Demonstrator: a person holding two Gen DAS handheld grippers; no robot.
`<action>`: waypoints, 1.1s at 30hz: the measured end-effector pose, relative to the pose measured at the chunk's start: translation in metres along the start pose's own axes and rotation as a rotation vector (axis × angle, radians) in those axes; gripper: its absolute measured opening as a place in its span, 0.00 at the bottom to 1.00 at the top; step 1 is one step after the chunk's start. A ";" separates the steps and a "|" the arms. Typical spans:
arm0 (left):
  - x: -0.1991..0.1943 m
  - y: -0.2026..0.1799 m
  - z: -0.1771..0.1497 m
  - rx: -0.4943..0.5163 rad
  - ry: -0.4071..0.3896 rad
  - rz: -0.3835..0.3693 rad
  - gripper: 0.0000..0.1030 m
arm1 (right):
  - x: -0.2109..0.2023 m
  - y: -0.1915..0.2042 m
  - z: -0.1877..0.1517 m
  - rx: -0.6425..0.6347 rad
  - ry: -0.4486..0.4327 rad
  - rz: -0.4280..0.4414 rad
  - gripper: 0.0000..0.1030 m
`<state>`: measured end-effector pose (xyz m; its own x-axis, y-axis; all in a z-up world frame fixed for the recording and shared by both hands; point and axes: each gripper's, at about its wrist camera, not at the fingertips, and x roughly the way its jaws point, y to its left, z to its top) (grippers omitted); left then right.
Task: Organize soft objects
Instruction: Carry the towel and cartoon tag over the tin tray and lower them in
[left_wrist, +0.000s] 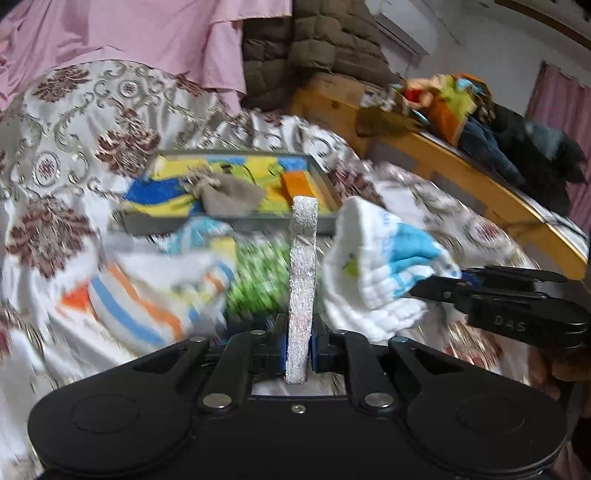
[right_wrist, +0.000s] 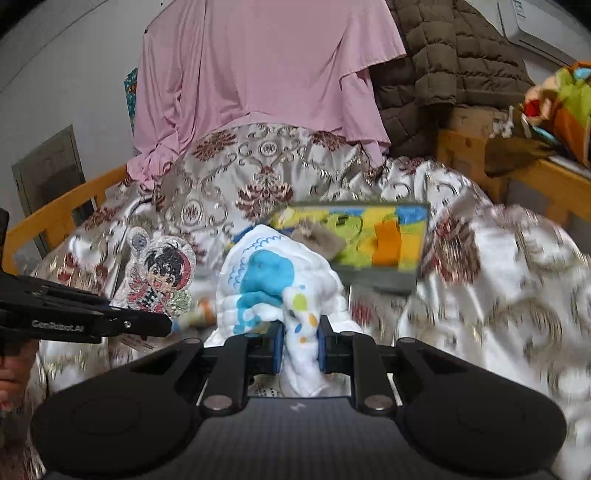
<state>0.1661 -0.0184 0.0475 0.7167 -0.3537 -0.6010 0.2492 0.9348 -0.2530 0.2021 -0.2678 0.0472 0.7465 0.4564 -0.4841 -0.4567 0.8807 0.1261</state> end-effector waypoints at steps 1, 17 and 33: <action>0.005 0.005 0.012 -0.018 -0.004 0.007 0.12 | 0.007 -0.003 0.011 -0.007 0.001 0.002 0.19; 0.180 0.077 0.163 -0.097 -0.048 0.104 0.12 | 0.205 -0.079 0.121 -0.031 0.013 -0.069 0.20; 0.269 0.147 0.160 -0.226 0.037 0.079 0.12 | 0.295 -0.082 0.121 -0.042 0.139 -0.201 0.21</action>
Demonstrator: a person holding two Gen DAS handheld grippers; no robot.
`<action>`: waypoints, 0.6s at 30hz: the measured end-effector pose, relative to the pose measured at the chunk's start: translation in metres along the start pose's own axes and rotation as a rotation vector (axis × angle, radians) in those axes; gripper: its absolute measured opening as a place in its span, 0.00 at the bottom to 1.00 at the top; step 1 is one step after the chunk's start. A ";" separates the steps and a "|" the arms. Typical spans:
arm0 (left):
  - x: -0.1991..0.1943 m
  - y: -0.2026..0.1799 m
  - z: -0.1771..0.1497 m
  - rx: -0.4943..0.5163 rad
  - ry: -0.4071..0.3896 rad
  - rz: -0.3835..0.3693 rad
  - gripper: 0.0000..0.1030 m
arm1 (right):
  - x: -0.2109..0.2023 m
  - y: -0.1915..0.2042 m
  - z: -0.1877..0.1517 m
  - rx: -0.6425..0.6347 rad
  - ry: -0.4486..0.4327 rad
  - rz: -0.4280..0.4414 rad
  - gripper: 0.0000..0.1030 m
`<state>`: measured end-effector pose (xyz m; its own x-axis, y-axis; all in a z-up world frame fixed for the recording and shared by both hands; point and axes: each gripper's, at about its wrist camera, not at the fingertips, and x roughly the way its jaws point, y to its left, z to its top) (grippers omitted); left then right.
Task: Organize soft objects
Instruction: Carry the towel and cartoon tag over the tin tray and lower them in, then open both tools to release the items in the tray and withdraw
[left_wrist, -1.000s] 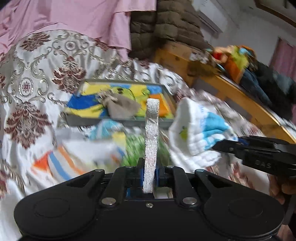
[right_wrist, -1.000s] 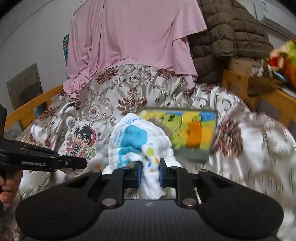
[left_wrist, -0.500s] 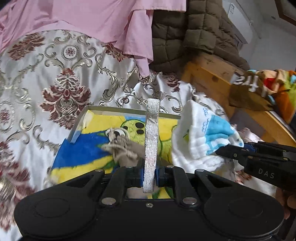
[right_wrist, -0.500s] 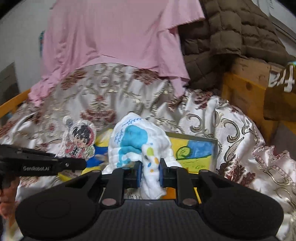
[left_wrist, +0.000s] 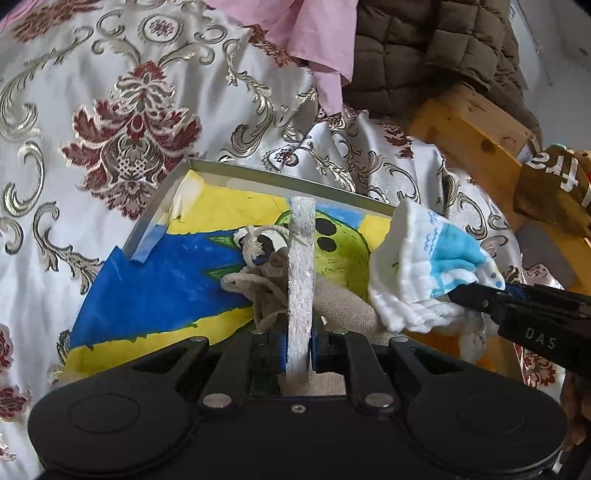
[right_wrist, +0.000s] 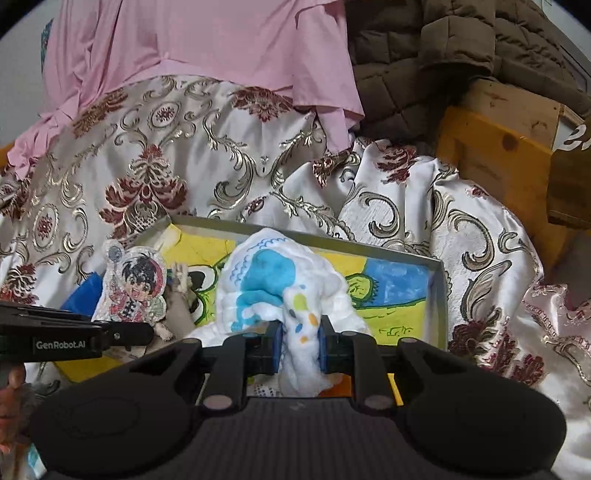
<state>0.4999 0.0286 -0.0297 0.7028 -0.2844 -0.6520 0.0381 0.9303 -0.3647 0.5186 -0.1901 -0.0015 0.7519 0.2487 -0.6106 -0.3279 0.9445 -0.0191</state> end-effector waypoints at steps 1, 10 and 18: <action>0.001 0.001 -0.001 -0.004 0.002 -0.002 0.12 | 0.002 0.001 0.000 0.001 0.006 -0.001 0.21; 0.003 0.005 -0.002 -0.025 0.007 -0.007 0.17 | 0.005 0.007 -0.003 -0.019 0.009 -0.015 0.32; -0.004 0.006 -0.004 -0.026 0.006 0.015 0.37 | -0.007 0.009 -0.011 -0.035 0.001 -0.013 0.47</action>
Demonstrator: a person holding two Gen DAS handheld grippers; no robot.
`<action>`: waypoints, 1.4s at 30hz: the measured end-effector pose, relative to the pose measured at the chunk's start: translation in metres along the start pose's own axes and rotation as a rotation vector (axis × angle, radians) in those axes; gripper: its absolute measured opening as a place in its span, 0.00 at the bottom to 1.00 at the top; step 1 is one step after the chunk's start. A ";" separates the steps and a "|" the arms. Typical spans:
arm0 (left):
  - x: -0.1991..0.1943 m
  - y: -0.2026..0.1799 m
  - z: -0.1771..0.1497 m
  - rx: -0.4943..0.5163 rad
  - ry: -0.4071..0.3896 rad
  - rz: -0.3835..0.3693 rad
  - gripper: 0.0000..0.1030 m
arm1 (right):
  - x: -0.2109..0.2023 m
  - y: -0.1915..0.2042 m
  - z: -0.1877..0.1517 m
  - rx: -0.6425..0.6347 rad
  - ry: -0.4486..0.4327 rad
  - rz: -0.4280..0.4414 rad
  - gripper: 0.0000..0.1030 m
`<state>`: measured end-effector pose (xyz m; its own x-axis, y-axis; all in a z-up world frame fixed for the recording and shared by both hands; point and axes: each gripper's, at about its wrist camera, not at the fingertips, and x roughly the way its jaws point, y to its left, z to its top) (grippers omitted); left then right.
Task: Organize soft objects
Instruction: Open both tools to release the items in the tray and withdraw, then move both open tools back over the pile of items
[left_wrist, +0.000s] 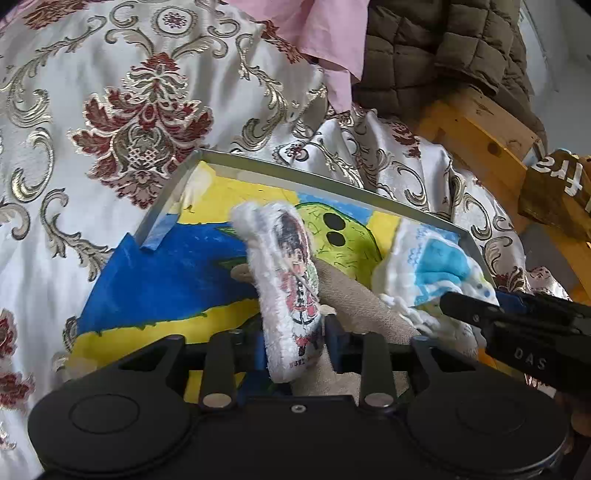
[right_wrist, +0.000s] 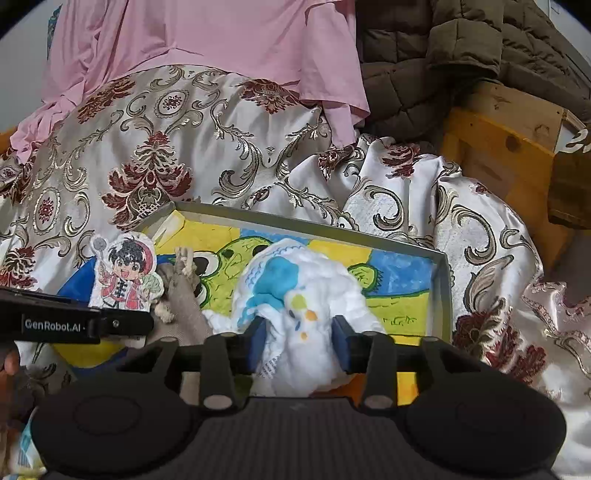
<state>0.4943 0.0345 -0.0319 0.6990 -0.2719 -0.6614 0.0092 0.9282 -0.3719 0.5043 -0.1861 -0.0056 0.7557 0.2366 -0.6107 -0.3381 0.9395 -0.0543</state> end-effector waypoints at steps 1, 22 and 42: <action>-0.002 0.000 -0.001 -0.003 -0.002 0.005 0.40 | -0.003 0.000 -0.001 0.000 -0.004 -0.002 0.51; -0.142 -0.044 -0.058 0.068 -0.169 0.050 0.84 | -0.156 0.004 -0.033 0.037 -0.140 0.015 1.00; -0.312 -0.068 -0.175 0.145 -0.263 0.065 0.98 | -0.308 0.046 -0.126 0.105 -0.214 0.038 1.00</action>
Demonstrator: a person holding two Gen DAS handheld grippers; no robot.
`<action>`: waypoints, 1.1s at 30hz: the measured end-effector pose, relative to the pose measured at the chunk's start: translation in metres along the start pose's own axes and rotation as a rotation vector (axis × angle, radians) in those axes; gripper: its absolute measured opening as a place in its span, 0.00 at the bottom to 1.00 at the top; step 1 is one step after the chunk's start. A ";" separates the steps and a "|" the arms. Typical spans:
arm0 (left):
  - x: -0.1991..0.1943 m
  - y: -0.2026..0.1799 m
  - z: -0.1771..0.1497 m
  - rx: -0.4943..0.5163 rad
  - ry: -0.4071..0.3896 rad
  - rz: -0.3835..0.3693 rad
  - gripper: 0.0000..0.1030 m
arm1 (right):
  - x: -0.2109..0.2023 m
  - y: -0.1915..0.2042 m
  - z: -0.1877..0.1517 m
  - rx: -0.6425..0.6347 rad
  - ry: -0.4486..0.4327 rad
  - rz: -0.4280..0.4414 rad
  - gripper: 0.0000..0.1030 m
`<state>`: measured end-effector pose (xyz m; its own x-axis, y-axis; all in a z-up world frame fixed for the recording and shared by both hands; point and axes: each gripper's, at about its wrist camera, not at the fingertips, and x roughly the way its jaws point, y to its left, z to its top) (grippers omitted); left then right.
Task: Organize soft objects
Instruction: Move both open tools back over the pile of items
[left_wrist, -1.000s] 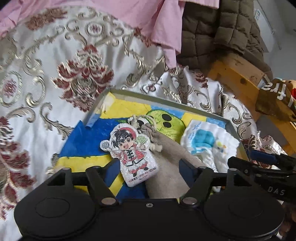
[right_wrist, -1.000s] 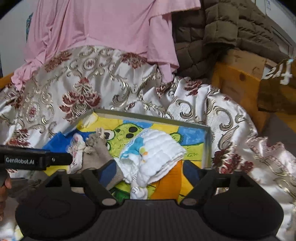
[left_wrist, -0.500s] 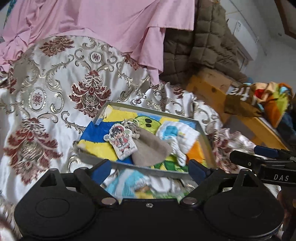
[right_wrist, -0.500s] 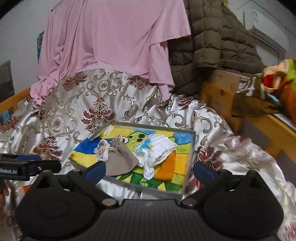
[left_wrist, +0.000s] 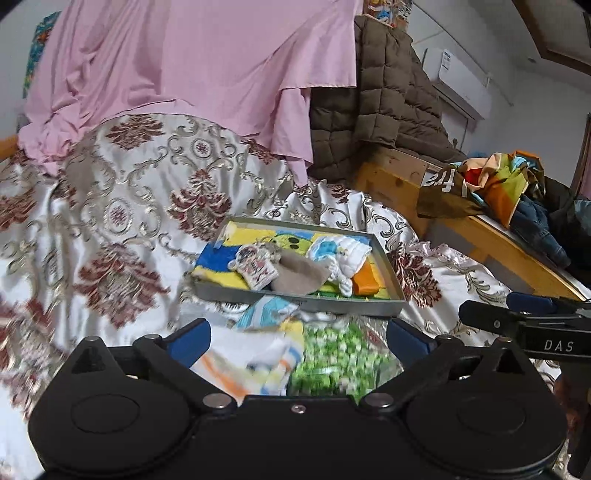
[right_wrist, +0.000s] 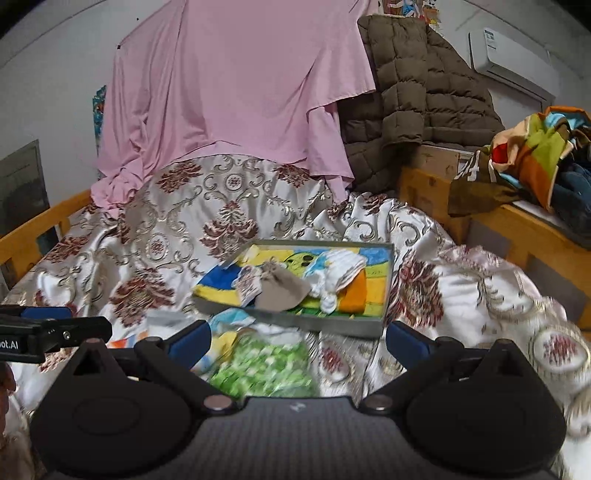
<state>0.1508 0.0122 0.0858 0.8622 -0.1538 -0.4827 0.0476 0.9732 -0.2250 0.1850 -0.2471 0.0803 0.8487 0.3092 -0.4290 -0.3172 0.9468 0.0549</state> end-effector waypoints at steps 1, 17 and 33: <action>-0.007 0.002 -0.005 -0.003 0.003 0.001 0.98 | -0.005 0.002 -0.005 0.001 0.000 0.000 1.00; -0.062 0.027 -0.054 -0.007 0.038 0.026 0.98 | -0.045 0.033 -0.063 -0.010 0.056 -0.019 1.00; -0.060 0.025 -0.077 0.063 0.057 0.076 0.99 | -0.017 0.057 -0.101 -0.055 0.144 0.050 1.00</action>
<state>0.0609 0.0324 0.0441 0.8344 -0.0873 -0.5442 0.0165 0.9909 -0.1336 0.1096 -0.2077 -0.0004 0.7634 0.3360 -0.5517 -0.3835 0.9230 0.0315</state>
